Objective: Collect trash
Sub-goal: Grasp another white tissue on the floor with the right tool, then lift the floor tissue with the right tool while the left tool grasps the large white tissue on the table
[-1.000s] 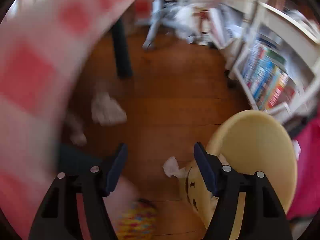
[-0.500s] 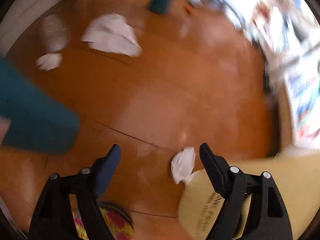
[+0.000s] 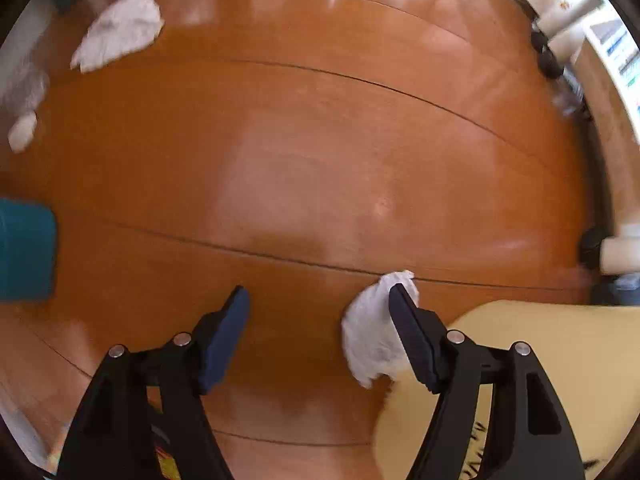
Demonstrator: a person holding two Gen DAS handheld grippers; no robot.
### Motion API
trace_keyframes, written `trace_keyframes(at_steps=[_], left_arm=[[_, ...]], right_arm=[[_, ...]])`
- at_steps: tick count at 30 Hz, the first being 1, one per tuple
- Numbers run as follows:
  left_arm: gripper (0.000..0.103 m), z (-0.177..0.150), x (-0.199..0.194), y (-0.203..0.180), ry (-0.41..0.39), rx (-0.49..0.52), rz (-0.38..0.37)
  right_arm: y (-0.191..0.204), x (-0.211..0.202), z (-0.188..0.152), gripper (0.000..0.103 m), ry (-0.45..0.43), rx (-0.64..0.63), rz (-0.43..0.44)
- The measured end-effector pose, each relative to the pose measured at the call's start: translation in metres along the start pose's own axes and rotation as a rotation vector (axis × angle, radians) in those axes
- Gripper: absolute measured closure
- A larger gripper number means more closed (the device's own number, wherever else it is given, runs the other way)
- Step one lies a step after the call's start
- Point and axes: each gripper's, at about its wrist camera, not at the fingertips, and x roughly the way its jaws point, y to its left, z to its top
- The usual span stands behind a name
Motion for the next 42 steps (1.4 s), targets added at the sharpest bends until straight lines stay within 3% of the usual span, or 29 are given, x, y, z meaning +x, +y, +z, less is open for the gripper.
trace_keyframes(at_steps=[2, 4, 5, 6, 10, 15, 21, 25, 31, 36, 42], left_arm=[[0.007, 0.000, 0.000, 0.000, -0.002, 0.001, 0.000], [0.007, 0.001, 0.001, 0.000, -0.003, 0.001, 0.000], [0.007, 0.001, 0.001, 0.000, -0.003, 0.000, 0.000], [0.007, 0.001, 0.001, 0.000, -0.002, 0.000, 0.000], [0.007, 0.001, 0.000, 0.000, -0.003, 0.000, 0.000], [0.007, 0.001, 0.000, 0.000, -0.002, 0.001, 0.000], [0.007, 0.001, 0.001, 0.001, -0.003, 0.002, -0.001], [0.007, 0.001, 0.001, 0.001, -0.003, 0.004, -0.002], [0.007, 0.003, 0.001, 0.001, 0.004, 0.003, -0.002], [0.007, 0.003, -0.001, 0.003, 0.020, -0.020, -0.021], [0.007, -0.002, -0.010, 0.021, 0.018, -0.140, -0.082]], right_arm=[[-0.005, 0.001, 0.002, 0.044, -0.012, 0.079, 0.070], [-0.006, -0.003, 0.003, 0.063, -0.041, 0.130, 0.075], [-0.006, -0.005, 0.004, 0.093, -0.051, 0.138, 0.075], [-0.004, -0.005, 0.006, 0.100, -0.053, 0.145, 0.095], [0.012, -0.013, 0.002, 0.100, -0.073, 0.123, 0.085], [0.020, -0.044, -0.008, 0.100, -0.153, 0.151, 0.164], [0.110, -0.074, -0.009, 0.100, -0.217, -0.177, 0.158], [0.135, -0.077, 0.002, 0.100, -0.255, -0.246, 0.169], [0.106, -0.101, 0.012, 0.100, -0.297, -0.130, 0.169], [0.064, -0.178, 0.005, 0.100, -0.429, 0.046, 0.248], [0.041, -0.263, -0.022, 0.100, -0.566, 0.125, 0.272]])
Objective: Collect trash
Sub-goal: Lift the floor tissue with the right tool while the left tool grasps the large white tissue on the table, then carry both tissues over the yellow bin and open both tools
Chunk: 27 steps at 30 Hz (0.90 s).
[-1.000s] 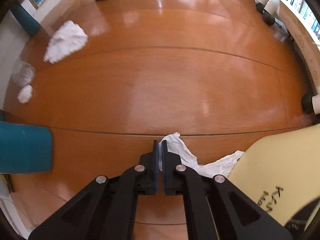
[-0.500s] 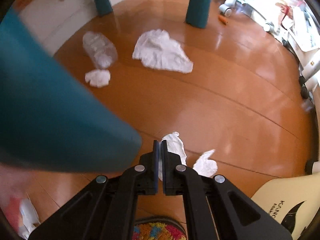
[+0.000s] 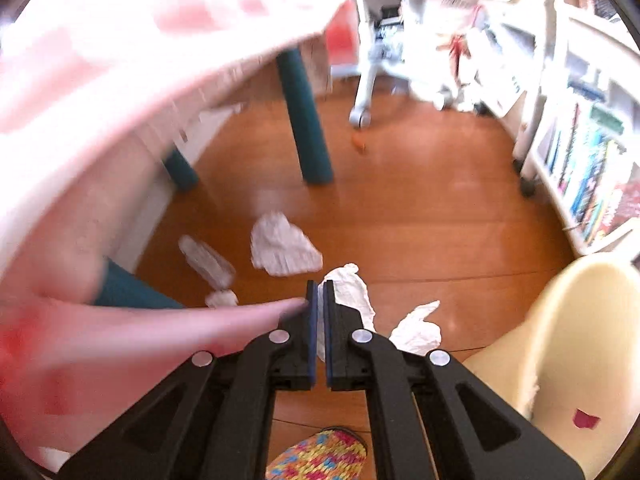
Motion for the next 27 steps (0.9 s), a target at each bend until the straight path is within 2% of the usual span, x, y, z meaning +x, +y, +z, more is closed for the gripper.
trace_keyframes(at_steps=[4, 7, 10, 13, 16, 17, 19, 20, 21, 23, 24, 27], left_arm=[[0.007, -0.001, -0.001, 0.001, -0.017, -0.034, -0.015], [0.007, -0.002, 0.005, -0.012, -0.018, 0.038, 0.060], [0.007, -0.003, 0.010, -0.016, -0.010, 0.056, 0.132], [0.007, -0.004, 0.009, -0.012, -0.012, 0.033, 0.149], [0.008, -0.008, 0.008, -0.014, -0.050, 0.027, 0.159], [0.012, -0.010, 0.008, -0.015, -0.064, 0.028, 0.157], [0.028, -0.010, 0.005, -0.021, -0.092, 0.048, 0.141], [0.044, -0.009, 0.004, -0.024, -0.103, 0.051, 0.139], [0.053, -0.008, 0.003, -0.027, -0.108, 0.050, 0.137], [0.081, -0.007, 0.001, -0.030, -0.113, 0.040, 0.125], [0.088, -0.006, 0.000, -0.029, -0.112, 0.025, 0.107], [0.092, -0.008, -0.006, -0.028, -0.131, -0.029, 0.015]], right_arm=[[0.004, -0.037, 0.005, 0.099, -0.035, 0.008, -0.062], [-0.001, -0.061, -0.001, 0.099, -0.041, 0.043, -0.103], [-0.004, -0.089, -0.009, 0.099, -0.053, 0.057, -0.133], [-0.008, -0.118, -0.019, 0.099, -0.060, 0.049, -0.176], [-0.013, -0.142, -0.025, 0.099, -0.068, 0.065, -0.201], [-0.013, -0.149, -0.025, 0.099, -0.073, 0.068, -0.206], [-0.009, -0.160, -0.024, 0.099, -0.088, 0.060, -0.213], [-0.006, -0.165, -0.023, 0.099, -0.099, 0.053, -0.213], [-0.001, -0.171, -0.020, 0.099, -0.115, 0.041, -0.210], [0.006, -0.175, -0.016, 0.099, -0.139, 0.027, -0.204], [0.012, -0.179, -0.014, 0.099, -0.157, 0.020, -0.196], [0.023, -0.186, -0.011, 0.099, -0.192, 0.011, -0.178]])
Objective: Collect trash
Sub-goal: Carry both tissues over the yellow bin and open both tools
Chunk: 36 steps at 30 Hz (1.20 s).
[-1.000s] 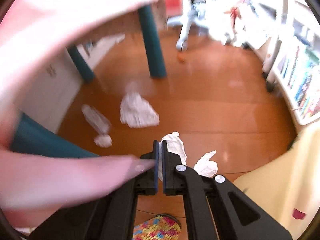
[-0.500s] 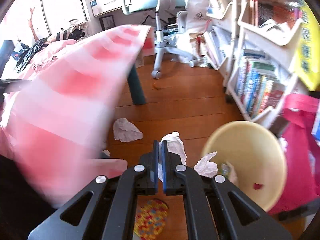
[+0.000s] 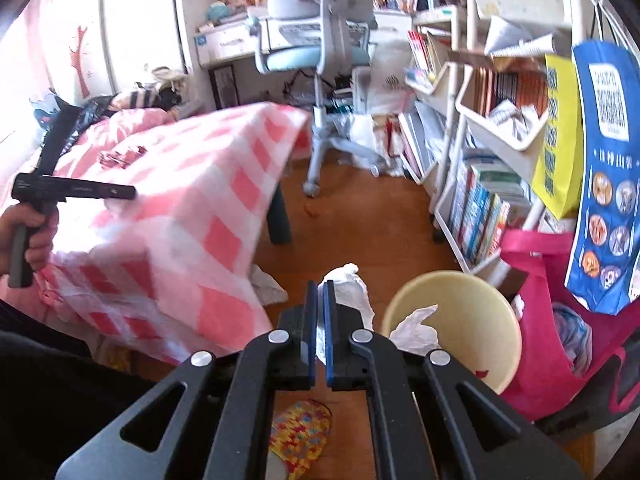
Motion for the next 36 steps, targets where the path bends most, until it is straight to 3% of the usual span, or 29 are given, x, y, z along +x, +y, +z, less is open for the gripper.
trace_keyframes(at_steps=[3, 7, 17, 29, 32, 36], left_arm=[[0.092, 0.001, -0.018, -0.009, -0.068, 0.019, -0.089], [0.092, 0.005, -0.034, -0.031, -0.131, 0.077, -0.123], [0.092, 0.014, -0.042, -0.082, -0.204, 0.236, -0.002], [0.092, 0.016, -0.042, -0.094, -0.220, 0.266, -0.005], [0.092, 0.018, -0.042, -0.098, -0.217, 0.263, -0.059], [0.092, 0.026, -0.048, -0.099, -0.201, 0.197, -0.282]], right_arm=[[0.004, -0.009, 0.002, 0.099, -0.020, 0.001, 0.014], [0.004, -0.014, 0.008, 0.099, -0.042, 0.012, 0.027], [-0.002, -0.008, 0.003, 0.099, -0.030, 0.053, 0.046], [-0.010, -0.006, -0.002, 0.099, -0.021, 0.064, 0.035], [-0.014, -0.005, -0.002, 0.099, -0.024, 0.068, 0.029], [-0.024, -0.006, 0.000, 0.098, -0.037, 0.087, 0.016]])
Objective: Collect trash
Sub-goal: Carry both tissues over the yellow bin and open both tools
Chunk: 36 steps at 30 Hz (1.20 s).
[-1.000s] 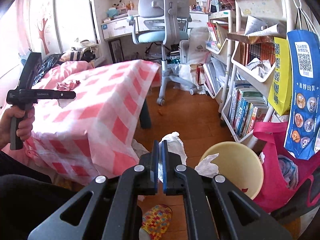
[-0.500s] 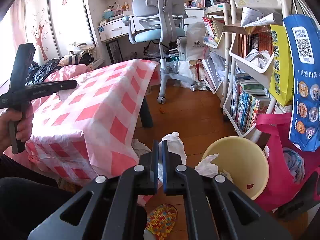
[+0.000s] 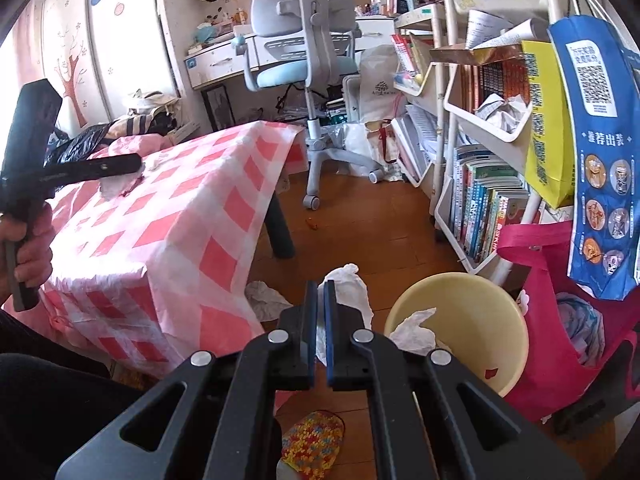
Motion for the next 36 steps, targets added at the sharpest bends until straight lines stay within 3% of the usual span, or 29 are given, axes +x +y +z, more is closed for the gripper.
trace_keyframes(at_steps=[4, 9, 17, 22, 23, 24, 26, 28, 31, 36], left_arm=[[0.092, 0.011, -0.005, -0.001, -0.025, -0.046, -0.165], [0.092, 0.021, 0.018, -0.019, 0.003, -0.080, -0.275], [0.092, 0.049, 0.109, -0.093, 0.125, -0.003, -0.343], [0.090, 0.055, 0.194, -0.141, 0.265, 0.067, -0.364], [0.080, 0.054, 0.211, -0.147, 0.303, 0.081, -0.349], [0.063, 0.052, 0.228, -0.153, 0.337, 0.094, -0.324], [0.044, 0.048, 0.251, -0.160, 0.386, 0.110, -0.271], [0.041, 0.046, 0.257, -0.158, 0.405, 0.101, -0.248], [0.027, 0.045, 0.246, -0.143, 0.375, 0.078, -0.221], [0.023, 0.042, 0.213, -0.100, 0.347, 0.053, -0.141]], right_arm=[[-0.015, -0.006, 0.006, 0.097, -0.038, 0.022, -0.011], [-0.040, -0.007, 0.009, 0.097, -0.059, 0.051, -0.029], [-0.098, 0.013, 0.010, 0.096, -0.055, 0.149, -0.057], [-0.129, 0.038, 0.004, 0.096, -0.023, 0.231, -0.049], [-0.133, 0.044, 0.002, 0.092, -0.009, 0.240, -0.055], [-0.137, 0.051, -0.001, 0.078, 0.010, 0.250, -0.068], [-0.144, 0.060, -0.009, 0.057, 0.037, 0.273, -0.085], [-0.150, 0.066, -0.017, 0.055, 0.056, 0.283, -0.097], [-0.155, 0.069, -0.028, 0.053, 0.086, 0.293, -0.117], [-0.156, 0.082, -0.044, 0.049, 0.175, 0.291, -0.124]])
